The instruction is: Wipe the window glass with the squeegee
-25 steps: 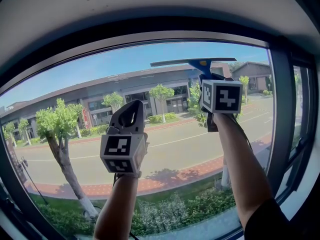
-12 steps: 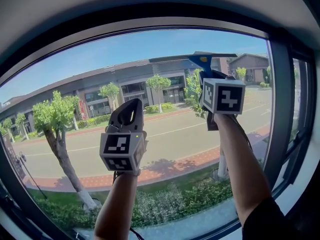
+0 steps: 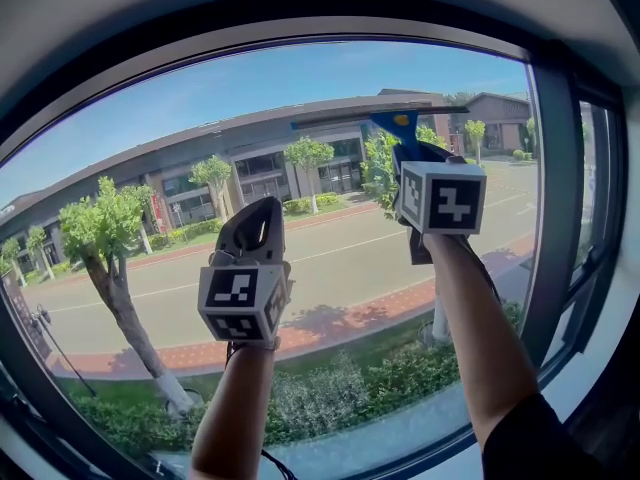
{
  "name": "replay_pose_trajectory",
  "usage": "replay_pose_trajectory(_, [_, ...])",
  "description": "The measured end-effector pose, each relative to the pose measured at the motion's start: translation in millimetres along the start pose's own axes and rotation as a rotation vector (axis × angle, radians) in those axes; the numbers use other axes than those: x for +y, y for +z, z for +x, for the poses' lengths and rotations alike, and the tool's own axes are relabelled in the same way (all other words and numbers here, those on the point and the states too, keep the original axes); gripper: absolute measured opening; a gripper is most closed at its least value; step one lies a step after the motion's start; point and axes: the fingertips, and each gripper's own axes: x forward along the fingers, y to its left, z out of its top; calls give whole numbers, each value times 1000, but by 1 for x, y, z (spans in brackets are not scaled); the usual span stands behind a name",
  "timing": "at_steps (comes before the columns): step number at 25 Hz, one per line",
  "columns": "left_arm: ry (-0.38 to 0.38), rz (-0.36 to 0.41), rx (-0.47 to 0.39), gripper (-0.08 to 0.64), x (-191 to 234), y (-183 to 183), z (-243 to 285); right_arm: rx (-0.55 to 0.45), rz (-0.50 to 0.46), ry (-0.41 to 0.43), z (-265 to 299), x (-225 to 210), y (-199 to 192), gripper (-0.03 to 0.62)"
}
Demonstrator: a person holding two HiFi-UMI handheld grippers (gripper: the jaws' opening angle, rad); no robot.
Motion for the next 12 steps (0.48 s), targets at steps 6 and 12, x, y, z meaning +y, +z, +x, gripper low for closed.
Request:
replay_pose_trajectory(6, [-6,-36,6,2,-7,-10,-6,14,-5,-2,-7,1,-18,138])
replay_pose_trajectory(12, [-10,-28,14,2,-10,-17,-9,24,0,1,-14,2,-29,138])
